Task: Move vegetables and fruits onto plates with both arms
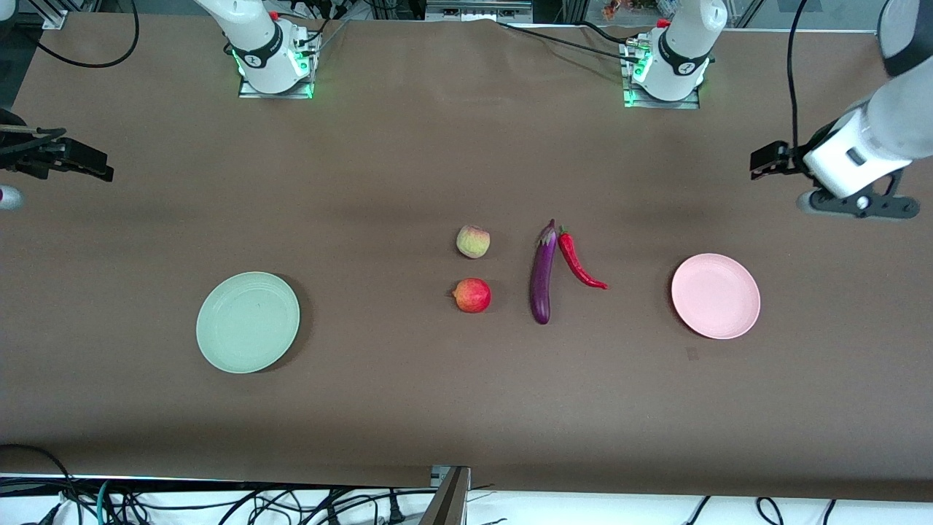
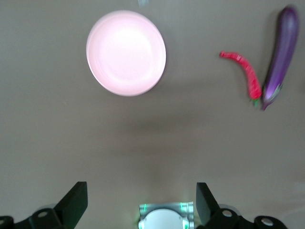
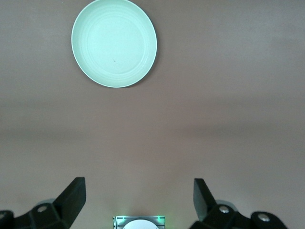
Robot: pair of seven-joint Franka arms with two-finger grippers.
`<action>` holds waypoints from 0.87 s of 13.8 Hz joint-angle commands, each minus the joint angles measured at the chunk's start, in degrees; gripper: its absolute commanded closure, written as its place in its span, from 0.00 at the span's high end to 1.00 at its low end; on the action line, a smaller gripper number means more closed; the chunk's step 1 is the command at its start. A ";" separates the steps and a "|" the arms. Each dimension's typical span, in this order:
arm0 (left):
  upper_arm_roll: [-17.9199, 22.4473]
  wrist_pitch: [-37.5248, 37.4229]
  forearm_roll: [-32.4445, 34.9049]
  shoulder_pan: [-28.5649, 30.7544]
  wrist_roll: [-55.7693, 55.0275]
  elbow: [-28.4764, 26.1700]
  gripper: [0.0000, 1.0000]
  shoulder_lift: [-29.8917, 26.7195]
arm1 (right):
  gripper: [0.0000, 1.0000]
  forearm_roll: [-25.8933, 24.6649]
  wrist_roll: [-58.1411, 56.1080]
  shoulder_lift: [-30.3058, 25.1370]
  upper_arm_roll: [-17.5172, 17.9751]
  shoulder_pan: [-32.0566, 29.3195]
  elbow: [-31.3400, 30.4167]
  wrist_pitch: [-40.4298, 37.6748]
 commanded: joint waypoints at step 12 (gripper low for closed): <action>0.01 37.18 -7.21 -16.62 -42.69 -7.19 1.00 26.44 | 1.00 5.73 7.27 11.39 1.12 9.72 -0.52 10.63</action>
